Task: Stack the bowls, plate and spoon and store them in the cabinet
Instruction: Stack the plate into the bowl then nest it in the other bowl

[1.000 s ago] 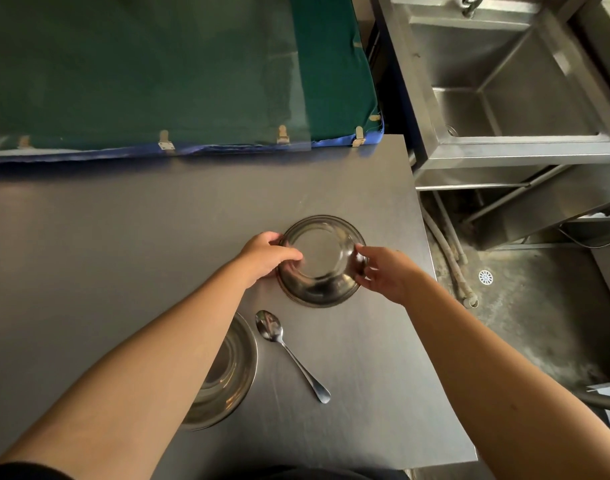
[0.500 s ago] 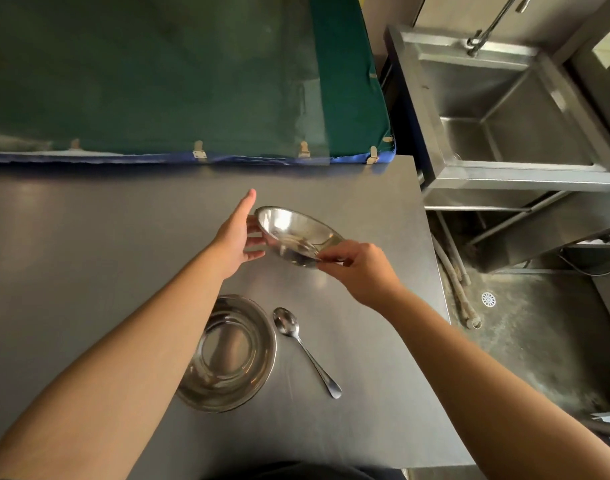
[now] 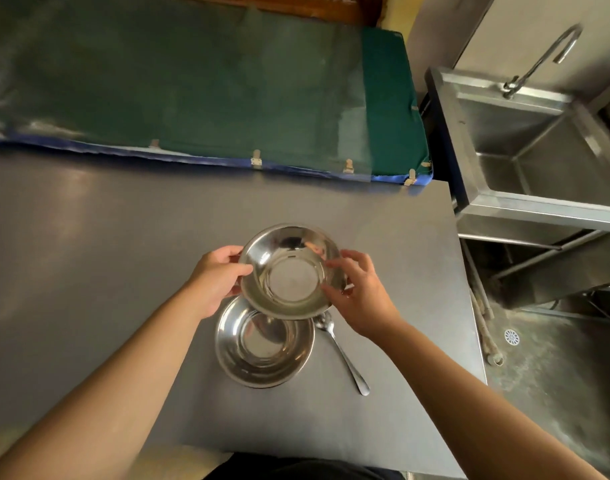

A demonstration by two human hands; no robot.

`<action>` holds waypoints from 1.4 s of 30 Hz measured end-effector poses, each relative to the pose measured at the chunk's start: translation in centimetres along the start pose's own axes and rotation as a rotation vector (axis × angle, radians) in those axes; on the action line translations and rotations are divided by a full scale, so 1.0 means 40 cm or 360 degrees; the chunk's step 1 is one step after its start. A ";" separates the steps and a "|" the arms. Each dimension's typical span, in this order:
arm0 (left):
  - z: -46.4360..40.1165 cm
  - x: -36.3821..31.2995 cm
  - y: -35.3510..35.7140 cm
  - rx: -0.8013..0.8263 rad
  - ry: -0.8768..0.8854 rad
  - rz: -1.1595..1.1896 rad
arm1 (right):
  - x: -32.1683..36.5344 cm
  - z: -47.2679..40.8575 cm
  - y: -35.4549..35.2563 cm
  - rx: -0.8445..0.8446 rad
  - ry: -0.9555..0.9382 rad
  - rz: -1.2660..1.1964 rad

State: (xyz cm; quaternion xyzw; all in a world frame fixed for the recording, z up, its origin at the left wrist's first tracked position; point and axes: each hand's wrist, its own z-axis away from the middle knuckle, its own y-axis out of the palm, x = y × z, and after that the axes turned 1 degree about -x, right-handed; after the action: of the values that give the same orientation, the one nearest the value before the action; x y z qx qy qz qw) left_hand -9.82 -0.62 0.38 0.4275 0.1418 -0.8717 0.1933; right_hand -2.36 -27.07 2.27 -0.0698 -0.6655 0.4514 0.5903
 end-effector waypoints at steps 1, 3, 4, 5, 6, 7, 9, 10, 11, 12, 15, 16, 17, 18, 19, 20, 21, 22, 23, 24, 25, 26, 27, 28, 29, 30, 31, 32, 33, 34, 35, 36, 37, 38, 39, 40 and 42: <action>0.015 0.015 -0.016 -0.0012 0.0011 0.0001 | 0.005 0.000 0.016 -0.0028 0.0095 -0.0015; 0.043 0.046 -0.045 -0.0062 0.0039 0.0009 | 0.017 0.002 0.048 -0.0064 0.0245 -0.0093; 0.056 0.061 -0.058 -0.0084 0.0063 0.0018 | 0.023 0.005 0.063 -0.0056 0.0295 -0.0123; 0.069 0.076 -0.069 -0.0105 0.0090 0.0024 | 0.029 0.009 0.078 -0.0030 0.0328 -0.0135; 0.080 0.092 -0.078 -0.0133 0.0119 0.0019 | 0.033 0.014 0.092 0.0005 0.0344 -0.0134; 0.091 0.107 -0.085 -0.0171 0.0151 -0.0002 | 0.036 0.020 0.107 0.0041 0.0351 -0.0125; 0.108 0.135 -0.098 -0.0252 0.0230 -0.0098 | 0.037 0.034 0.134 0.0085 0.0385 -0.0115; 0.113 0.148 -0.101 -0.0280 0.0264 -0.0157 | 0.034 0.040 0.145 0.0095 0.0421 -0.0122; 0.118 0.161 -0.102 -0.0301 0.0282 -0.0204 | 0.032 0.046 0.156 0.0099 0.0455 -0.0126; 0.121 0.174 -0.102 -0.0319 0.0293 -0.0234 | 0.029 0.051 0.165 0.0099 0.0485 -0.0119; 0.123 0.211 -0.097 -0.0351 0.0305 -0.0311 | 0.019 0.065 0.185 0.0119 0.0552 -0.0064; 0.120 0.225 -0.096 -0.0354 0.0306 -0.0336 | 0.016 0.069 0.190 0.0133 0.0568 -0.0055; 0.118 0.235 -0.095 -0.0361 0.0304 -0.0366 | 0.014 0.072 0.194 0.0143 0.0577 -0.0049; 0.115 0.244 -0.095 -0.0371 0.0299 -0.0399 | 0.011 0.074 0.198 0.0147 0.0578 -0.0041; 0.113 0.252 -0.096 -0.0381 0.0290 -0.0428 | 0.010 0.075 0.202 0.0148 0.0575 -0.0027; 0.111 0.259 -0.097 -0.0392 0.0285 -0.0449 | 0.009 0.075 0.206 0.0148 0.0571 -0.0011; 0.110 0.266 -0.097 -0.0400 0.0282 -0.0465 | 0.008 0.076 0.211 0.0149 0.0568 0.0004; 0.109 0.272 -0.096 -0.0407 0.0280 -0.0478 | 0.008 0.076 0.215 0.0150 0.0567 0.0012; 0.109 0.279 -0.095 -0.0413 0.0277 -0.0493 | 0.008 0.078 0.219 0.0154 0.0566 0.0017; 0.108 0.286 -0.095 -0.0419 0.0278 -0.0513 | 0.007 0.079 0.223 0.0161 0.0564 0.0026; 0.108 0.293 -0.095 -0.0427 0.0286 -0.0540 | 0.007 0.080 0.227 0.0169 0.0562 0.0046; 0.109 0.299 -0.094 -0.0435 0.0298 -0.0569 | 0.006 0.082 0.229 0.0176 0.0559 0.0075; 0.109 0.304 -0.093 -0.0441 0.0308 -0.0593 | 0.005 0.082 0.231 0.0180 0.0553 0.0110; 0.109 0.308 -0.091 -0.0444 0.0312 -0.0609 | 0.004 0.082 0.233 0.0181 0.0540 0.0149; 0.109 0.311 -0.088 -0.0443 0.0309 -0.0619 | 0.002 0.082 0.235 0.0183 0.0526 0.0186; 0.108 0.315 -0.085 -0.0438 0.0301 -0.0628 | 0.001 0.081 0.236 0.0186 0.0520 0.0213; 0.107 0.317 -0.081 -0.0432 0.0289 -0.0638 | 0.001 0.082 0.238 0.0190 0.0521 0.0227; 0.105 0.319 -0.078 -0.0427 0.0276 -0.0644 | 0.000 0.082 0.239 0.0194 0.0524 0.0238; 0.103 0.321 -0.075 -0.0423 0.0263 -0.0643 | -0.002 0.084 0.241 0.0201 0.0524 0.0250; 0.102 0.322 -0.073 -0.0423 0.0255 -0.0638 | -0.004 0.087 0.243 0.0206 0.0518 0.0262; 0.102 0.324 -0.071 -0.0428 0.0251 -0.0633 | -0.006 0.090 0.245 0.0208 0.0504 0.0274; 0.103 0.325 -0.070 -0.0439 0.0253 -0.0627 | -0.007 0.092 0.246 0.0206 0.0485 0.0282; 0.103 0.325 -0.069 -0.0456 0.0252 -0.0620 | -0.010 0.094 0.247 0.0199 0.0468 0.0284; 0.103 0.325 -0.068 -0.0476 0.0248 -0.0611 | -0.012 0.095 0.248 0.0190 0.0456 0.0282; 0.103 0.325 -0.067 -0.0495 0.0239 -0.0602 | -0.014 0.096 0.249 0.0182 0.0445 0.0280; 0.103 0.324 -0.066 -0.0510 0.0229 -0.0592 | -0.017 0.098 0.250 0.0173 0.0436 0.0274; 0.103 0.324 -0.065 -0.0531 0.0214 -0.0557 | -0.022 0.100 0.248 0.0157 0.0426 0.0242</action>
State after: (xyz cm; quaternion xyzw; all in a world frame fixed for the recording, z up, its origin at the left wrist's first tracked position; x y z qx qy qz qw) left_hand -21.10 -2.83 -7.32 0.4157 0.3681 -0.8259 0.0975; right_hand -9.85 -23.91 -4.74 -0.1506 -0.5507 0.5135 0.6406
